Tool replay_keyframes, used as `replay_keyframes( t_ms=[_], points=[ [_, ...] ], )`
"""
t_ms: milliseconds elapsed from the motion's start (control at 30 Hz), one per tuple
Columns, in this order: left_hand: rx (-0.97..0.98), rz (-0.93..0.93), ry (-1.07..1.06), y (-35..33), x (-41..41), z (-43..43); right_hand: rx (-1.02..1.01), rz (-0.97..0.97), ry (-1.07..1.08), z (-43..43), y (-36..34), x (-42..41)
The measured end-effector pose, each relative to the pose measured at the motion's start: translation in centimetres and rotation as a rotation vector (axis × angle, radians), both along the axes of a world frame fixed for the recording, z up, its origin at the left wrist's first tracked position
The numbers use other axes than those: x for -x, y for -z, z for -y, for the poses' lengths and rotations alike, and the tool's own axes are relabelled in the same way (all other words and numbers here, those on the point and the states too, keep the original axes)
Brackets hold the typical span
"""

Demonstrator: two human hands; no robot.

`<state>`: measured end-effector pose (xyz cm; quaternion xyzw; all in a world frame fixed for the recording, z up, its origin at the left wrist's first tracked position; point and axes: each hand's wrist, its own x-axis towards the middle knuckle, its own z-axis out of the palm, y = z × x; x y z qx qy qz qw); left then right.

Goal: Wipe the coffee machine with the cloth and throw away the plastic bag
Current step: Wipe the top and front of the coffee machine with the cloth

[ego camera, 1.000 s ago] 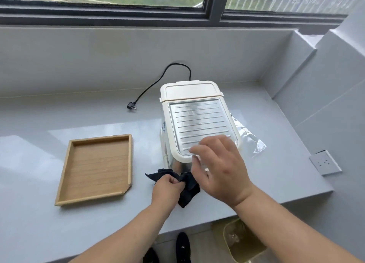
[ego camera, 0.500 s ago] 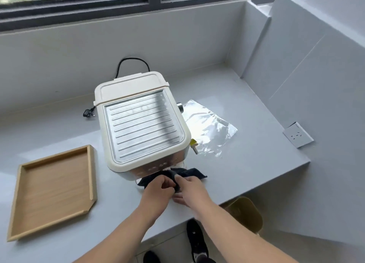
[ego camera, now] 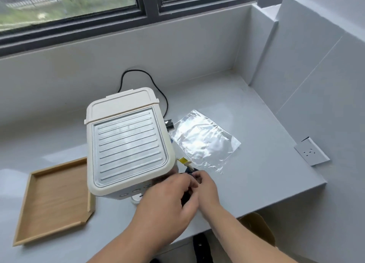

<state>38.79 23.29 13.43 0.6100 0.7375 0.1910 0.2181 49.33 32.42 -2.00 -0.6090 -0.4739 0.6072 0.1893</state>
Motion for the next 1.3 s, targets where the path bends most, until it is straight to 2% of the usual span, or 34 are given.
replay_keyframes(
  t_ms=[133,233,300,433,533,600,833,967,1133,1300],
  points=[
    [-0.382,-0.178,0.106,-2.4,0.2,-1.3,0.008,-0.052,-0.006,-2.9,-0.1,-0.1],
    [-0.536,-0.293,0.082,-3.2,1.9,-2.5,-0.036,-0.076,-0.066,-5.0,0.1,0.5],
    [-0.488,-0.320,0.007,-3.4,3.6,-3.3,-0.038,-0.097,-0.109,-6.2,0.4,1.2],
    [-0.175,-0.252,-0.231,-4.1,7.7,-4.2,0.037,-0.140,-0.165,-8.2,1.4,2.0],
    [0.022,-0.322,-0.268,-4.2,10.2,-4.9,0.066,-0.144,-0.243,-10.0,1.8,3.2],
    [0.080,-0.340,-0.266,-4.2,10.8,-5.3,0.063,-0.149,-0.265,-11.0,1.8,4.3],
    [0.063,-0.333,-0.266,-3.4,11.0,-5.1,0.011,-0.164,-0.200,-14.4,0.7,8.9],
    [0.051,-0.337,-0.269,-3.3,11.0,-5.1,-0.047,-0.172,-0.266,-15.7,-0.7,11.2],
    [0.038,-0.342,-0.277,-3.1,10.9,-5.2,0.091,-0.165,-0.298,-16.2,-2.5,12.1],
    [0.036,-0.342,-0.286,-3.2,10.8,-5.2,0.143,-0.310,-0.221,-16.7,-5.3,12.1]
  ],
)
